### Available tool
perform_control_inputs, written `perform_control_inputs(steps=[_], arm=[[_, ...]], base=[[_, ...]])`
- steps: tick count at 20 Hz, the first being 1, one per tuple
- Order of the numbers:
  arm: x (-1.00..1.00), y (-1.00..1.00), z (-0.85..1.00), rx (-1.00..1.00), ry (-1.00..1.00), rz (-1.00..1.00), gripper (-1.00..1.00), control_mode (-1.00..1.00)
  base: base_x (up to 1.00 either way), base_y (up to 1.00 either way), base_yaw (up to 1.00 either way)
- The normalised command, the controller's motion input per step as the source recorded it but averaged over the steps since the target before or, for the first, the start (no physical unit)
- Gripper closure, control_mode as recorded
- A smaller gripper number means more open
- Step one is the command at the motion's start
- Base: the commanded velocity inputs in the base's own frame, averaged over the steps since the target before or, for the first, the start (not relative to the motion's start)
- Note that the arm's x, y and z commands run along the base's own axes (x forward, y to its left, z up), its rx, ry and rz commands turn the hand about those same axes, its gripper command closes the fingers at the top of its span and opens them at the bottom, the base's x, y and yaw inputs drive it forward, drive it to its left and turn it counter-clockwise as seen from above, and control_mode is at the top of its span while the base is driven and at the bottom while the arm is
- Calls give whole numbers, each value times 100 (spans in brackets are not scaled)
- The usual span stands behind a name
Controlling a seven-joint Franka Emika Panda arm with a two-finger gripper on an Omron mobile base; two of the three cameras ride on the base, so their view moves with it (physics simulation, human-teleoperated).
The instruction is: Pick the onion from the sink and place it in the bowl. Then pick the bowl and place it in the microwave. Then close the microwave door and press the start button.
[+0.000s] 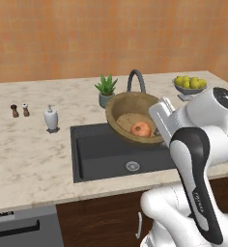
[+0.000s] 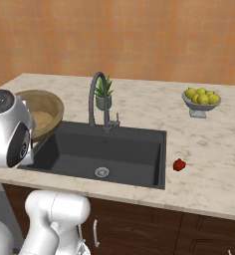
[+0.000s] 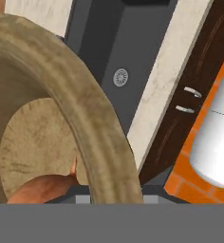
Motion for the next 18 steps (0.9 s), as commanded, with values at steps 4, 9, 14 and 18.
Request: perform_control_inputs(steps=[4, 9, 14, 18], arm=[[0, -20, 0, 0, 5, -11, 100, -100], [0, 1, 0, 0, 0, 0, 100, -100], [-17, -2, 0, 0, -5, -4, 100, 100], [0, 0, 0, 0, 0, 0, 100, 100]], base=[[0, 0, 0], [0, 0, 0], [-15, 0, -7], [-73, -2, -63]])
